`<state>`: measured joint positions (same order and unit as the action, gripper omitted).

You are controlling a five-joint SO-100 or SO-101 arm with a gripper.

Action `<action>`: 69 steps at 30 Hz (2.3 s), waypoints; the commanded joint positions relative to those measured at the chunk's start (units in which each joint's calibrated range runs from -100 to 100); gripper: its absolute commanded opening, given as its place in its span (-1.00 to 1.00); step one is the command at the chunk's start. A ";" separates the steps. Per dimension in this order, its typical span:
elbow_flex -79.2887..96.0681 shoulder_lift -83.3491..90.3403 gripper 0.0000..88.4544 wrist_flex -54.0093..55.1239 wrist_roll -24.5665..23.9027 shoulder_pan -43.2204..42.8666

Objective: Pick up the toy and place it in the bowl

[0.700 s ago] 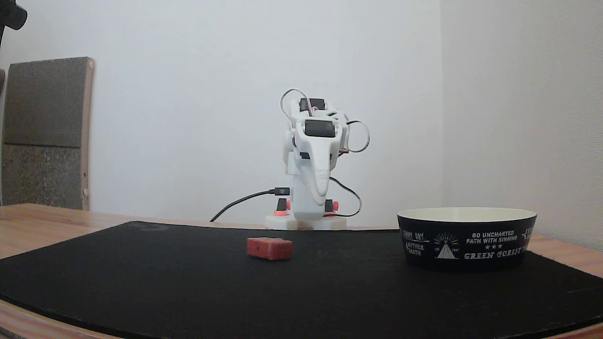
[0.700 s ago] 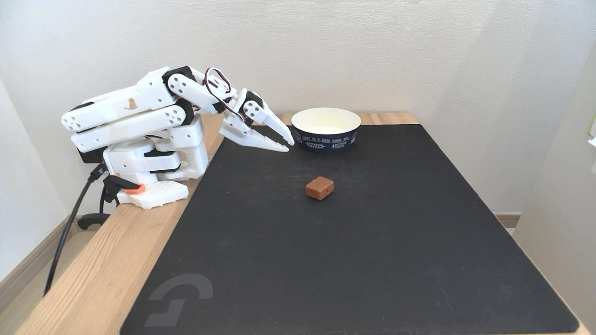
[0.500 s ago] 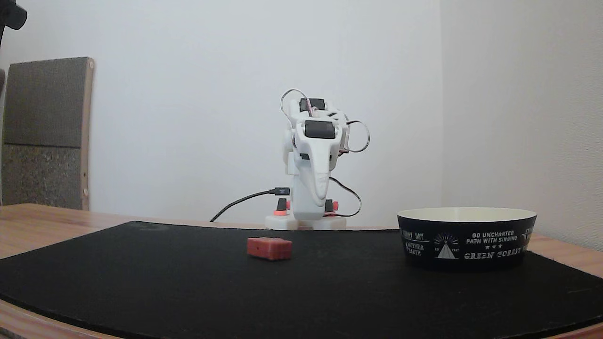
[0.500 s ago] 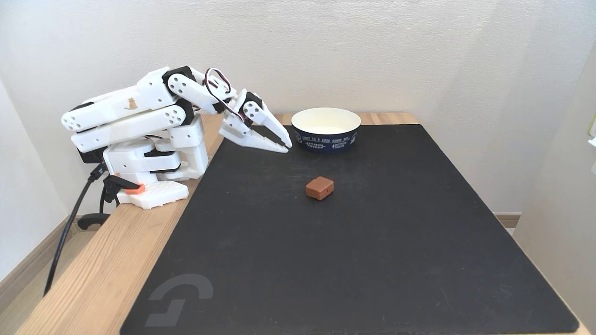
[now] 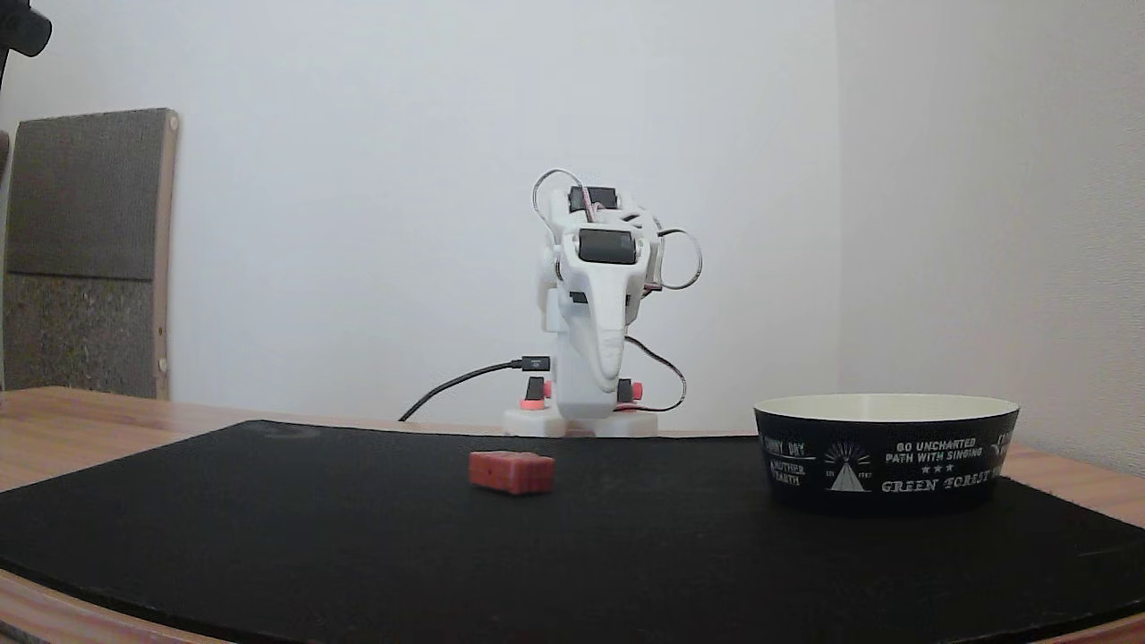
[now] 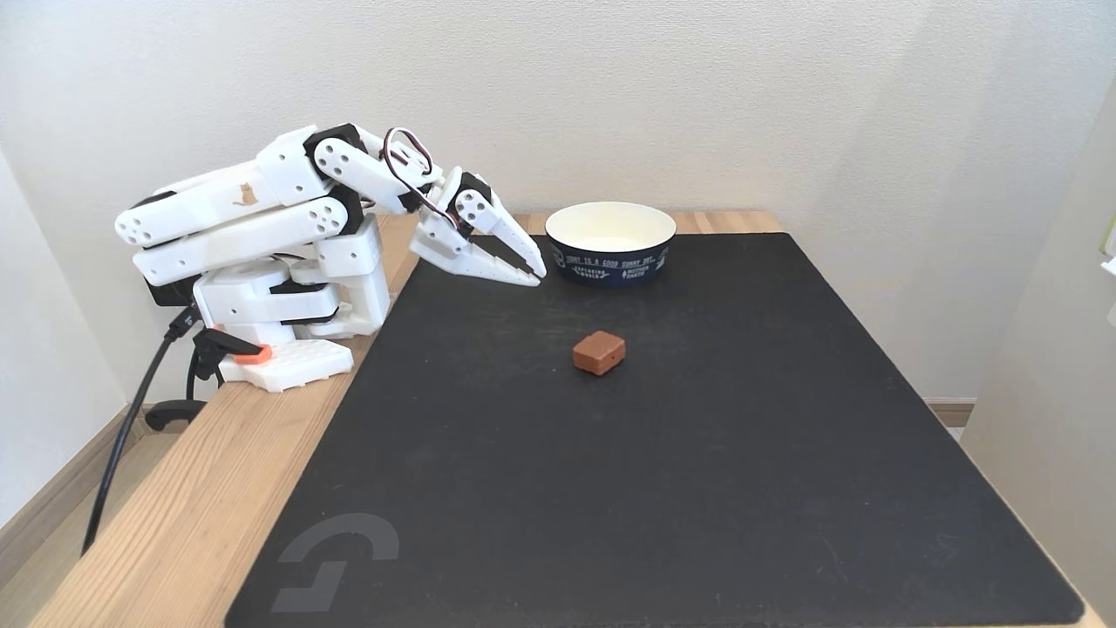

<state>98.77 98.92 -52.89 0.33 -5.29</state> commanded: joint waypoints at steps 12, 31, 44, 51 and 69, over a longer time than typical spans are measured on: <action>0.69 0.67 -0.95 -0.45 -0.18 -0.19; 0.60 0.42 -0.22 -0.37 -0.02 -0.03; -24.37 -38.10 -0.21 2.60 -3.67 5.83; -44.02 -62.86 -0.22 -1.64 -10.62 8.42; -77.10 -93.87 -0.22 -11.80 -16.98 10.93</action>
<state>26.97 9.16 -64.12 -16.40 4.70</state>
